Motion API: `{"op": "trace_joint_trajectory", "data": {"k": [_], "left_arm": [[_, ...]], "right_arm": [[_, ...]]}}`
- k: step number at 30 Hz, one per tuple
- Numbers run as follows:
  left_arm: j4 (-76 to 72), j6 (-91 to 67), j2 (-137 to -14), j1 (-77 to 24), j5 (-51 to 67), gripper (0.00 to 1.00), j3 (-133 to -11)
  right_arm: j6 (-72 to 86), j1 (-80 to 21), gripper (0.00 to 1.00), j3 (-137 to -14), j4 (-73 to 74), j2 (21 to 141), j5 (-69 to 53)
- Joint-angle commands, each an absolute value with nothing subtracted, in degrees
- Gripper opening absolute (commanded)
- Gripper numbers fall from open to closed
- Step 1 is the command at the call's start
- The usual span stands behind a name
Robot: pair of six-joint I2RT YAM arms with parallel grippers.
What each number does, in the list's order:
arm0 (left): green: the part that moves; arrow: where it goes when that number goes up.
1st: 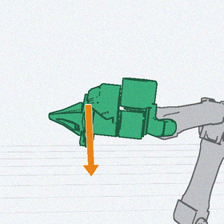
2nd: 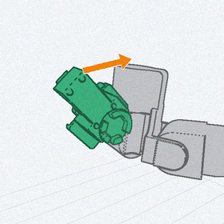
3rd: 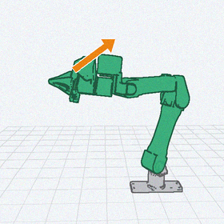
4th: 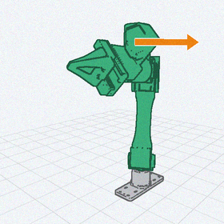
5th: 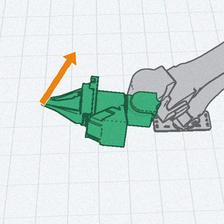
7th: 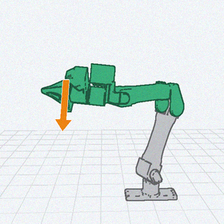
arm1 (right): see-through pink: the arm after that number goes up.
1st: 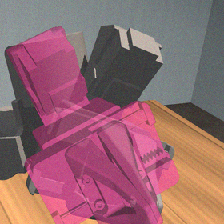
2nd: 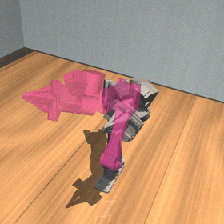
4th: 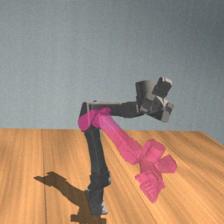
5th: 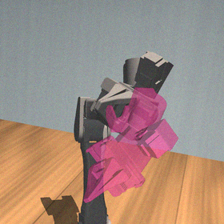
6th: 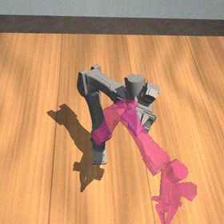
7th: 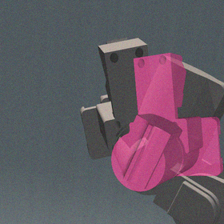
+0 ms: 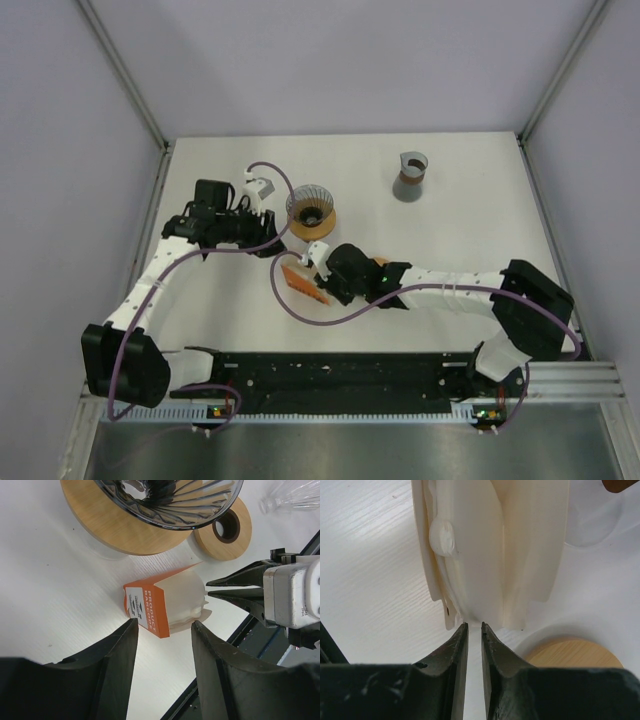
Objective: Place the coffee filter in the dripper
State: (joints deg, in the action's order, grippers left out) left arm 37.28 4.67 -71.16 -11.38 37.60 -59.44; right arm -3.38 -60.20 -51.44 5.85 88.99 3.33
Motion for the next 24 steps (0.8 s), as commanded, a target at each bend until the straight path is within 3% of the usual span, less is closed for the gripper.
{"op": "trace_joint_trajectory", "data": {"k": [1, 16, 24], "left_arm": [[35.95, 5.45, -71.28, -11.6, 37.71, 0.52, -60.38], [35.86, 5.45, -71.63, -11.6, 37.62, 0.52, -60.38], [35.95, 5.36, -71.37, -11.6, 37.62, 0.52, -60.38]], "right_arm": [[-3.08, -59.85, 0.16, -53.35, 3.43, 89.65, 2.2], [-2.9, -59.85, 0.18, -53.26, 3.96, 89.47, 0.53], [-2.72, -59.85, 0.0, -55.37, 4.39, 92.37, 3.69]]}}
